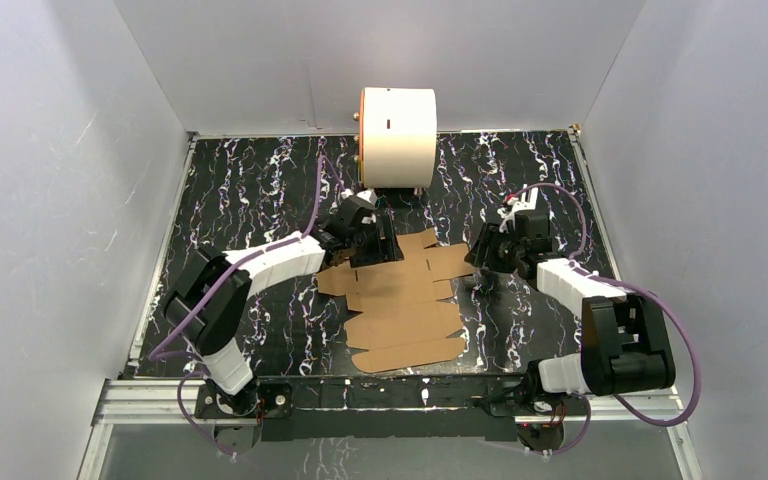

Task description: Fold the paper box

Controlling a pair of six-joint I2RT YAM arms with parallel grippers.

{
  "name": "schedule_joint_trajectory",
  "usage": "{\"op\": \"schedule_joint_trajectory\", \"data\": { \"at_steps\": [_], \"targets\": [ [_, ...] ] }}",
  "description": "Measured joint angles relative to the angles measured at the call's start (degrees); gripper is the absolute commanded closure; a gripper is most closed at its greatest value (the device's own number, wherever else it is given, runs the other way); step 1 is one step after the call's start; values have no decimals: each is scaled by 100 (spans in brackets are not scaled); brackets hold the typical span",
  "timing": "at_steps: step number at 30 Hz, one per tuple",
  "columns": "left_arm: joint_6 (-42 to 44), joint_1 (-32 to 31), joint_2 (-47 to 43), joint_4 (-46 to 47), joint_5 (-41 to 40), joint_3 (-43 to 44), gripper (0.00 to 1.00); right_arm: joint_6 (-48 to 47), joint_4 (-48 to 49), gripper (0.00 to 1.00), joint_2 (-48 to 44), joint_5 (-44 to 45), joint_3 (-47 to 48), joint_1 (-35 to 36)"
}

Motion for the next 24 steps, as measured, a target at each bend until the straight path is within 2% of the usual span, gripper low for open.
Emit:
{"op": "schedule_joint_trajectory", "data": {
  "at_steps": [7,18,24],
  "targets": [
    [-46,-31,446,90,116,0,34,107,363,40,201,-514,-122,-407],
    [-55,-31,647,188,144,0,36,197,916,41,721,-1143,-205,-476],
    [-52,-31,654,212,142,-11,36,221,1266,46,953,-1515,-205,-520]
  ]
}}
